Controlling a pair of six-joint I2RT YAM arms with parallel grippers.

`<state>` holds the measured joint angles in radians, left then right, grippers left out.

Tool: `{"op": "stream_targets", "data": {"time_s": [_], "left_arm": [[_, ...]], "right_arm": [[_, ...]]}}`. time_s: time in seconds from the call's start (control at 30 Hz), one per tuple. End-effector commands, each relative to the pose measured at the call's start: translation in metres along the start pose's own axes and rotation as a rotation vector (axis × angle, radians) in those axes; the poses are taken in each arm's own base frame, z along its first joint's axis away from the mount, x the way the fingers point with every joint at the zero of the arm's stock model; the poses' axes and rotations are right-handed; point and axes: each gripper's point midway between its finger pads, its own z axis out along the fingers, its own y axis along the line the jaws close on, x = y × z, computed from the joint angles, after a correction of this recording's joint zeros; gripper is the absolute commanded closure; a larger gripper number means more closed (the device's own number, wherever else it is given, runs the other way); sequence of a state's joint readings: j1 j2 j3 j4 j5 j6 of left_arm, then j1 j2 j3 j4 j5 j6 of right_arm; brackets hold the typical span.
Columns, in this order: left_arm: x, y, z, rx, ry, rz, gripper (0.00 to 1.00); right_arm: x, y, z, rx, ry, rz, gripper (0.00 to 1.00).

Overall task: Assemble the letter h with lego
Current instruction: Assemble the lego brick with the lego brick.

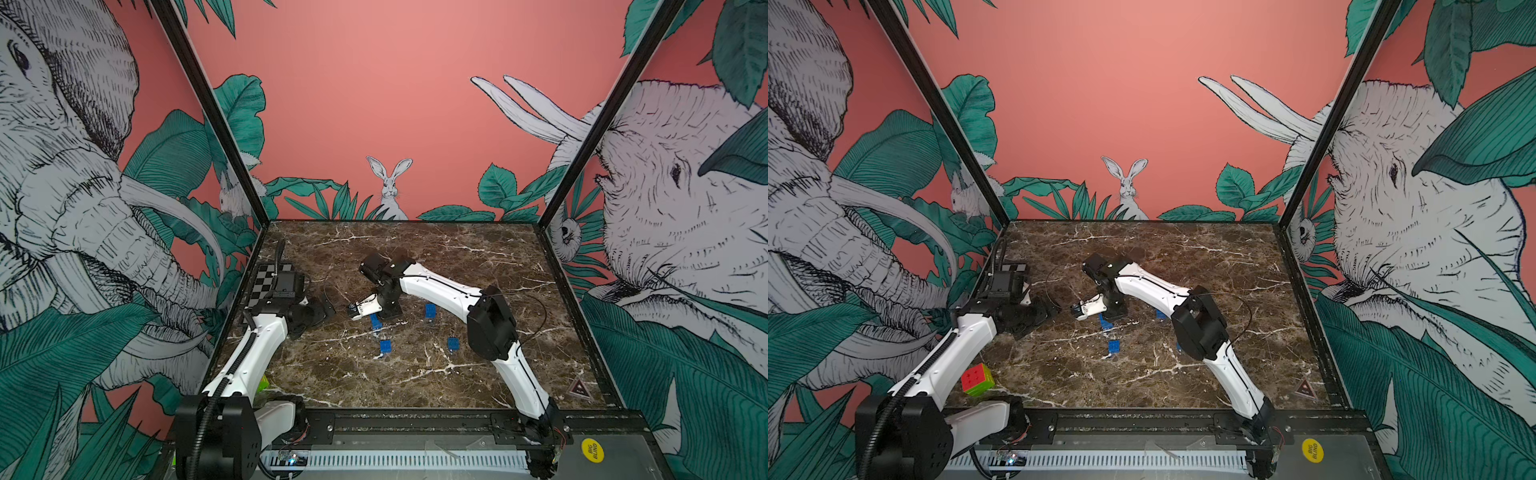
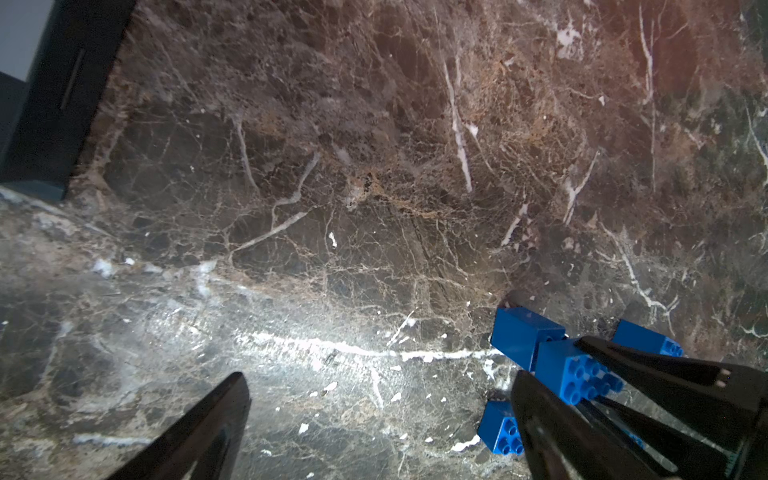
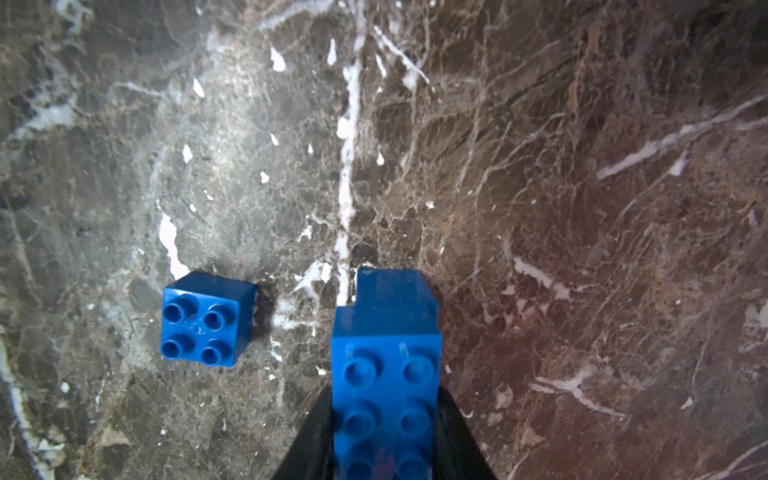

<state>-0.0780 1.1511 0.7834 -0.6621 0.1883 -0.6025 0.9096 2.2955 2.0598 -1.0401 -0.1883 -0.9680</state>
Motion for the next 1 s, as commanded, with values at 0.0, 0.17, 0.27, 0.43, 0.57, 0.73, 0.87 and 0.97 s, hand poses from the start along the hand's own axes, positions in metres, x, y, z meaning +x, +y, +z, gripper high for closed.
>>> {"op": "stream_targets", "data": {"time_s": [0.0,0.17,0.27,0.43,0.57,0.73,0.87,0.97], "left_arm": [[-0.003,-0.002,-0.003,-0.003,-0.013,0.013,0.01],[-0.002,-0.001,-0.003,-0.004,-0.012,0.016,0.01],[-0.002,-0.001,-0.003,-0.003,-0.01,0.014,0.01],[0.001,-0.001,-0.003,0.003,-0.008,0.012,0.01],[0.002,-0.002,-0.005,0.009,-0.004,0.007,0.01],[0.003,0.0,-0.007,0.002,-0.007,0.009,0.01],[0.003,0.0,-0.005,0.003,-0.004,0.005,0.01],[0.003,-0.001,-0.004,0.005,0.0,0.003,0.01]], "right_arm": [[0.006,0.005,0.011,-0.028,0.033,0.025,1.0],[0.004,-0.007,0.006,0.032,0.019,0.028,1.0],[0.005,-0.011,0.001,0.051,0.024,0.03,1.0],[0.008,-0.003,0.003,0.025,0.03,0.033,1.0],[0.009,0.002,0.004,0.016,0.015,0.033,1.0],[0.01,0.006,0.006,-0.003,0.017,0.04,1.0],[0.011,0.006,0.008,-0.005,0.02,0.04,1.0],[0.016,0.006,0.011,-0.011,0.056,0.039,1.0]]}}
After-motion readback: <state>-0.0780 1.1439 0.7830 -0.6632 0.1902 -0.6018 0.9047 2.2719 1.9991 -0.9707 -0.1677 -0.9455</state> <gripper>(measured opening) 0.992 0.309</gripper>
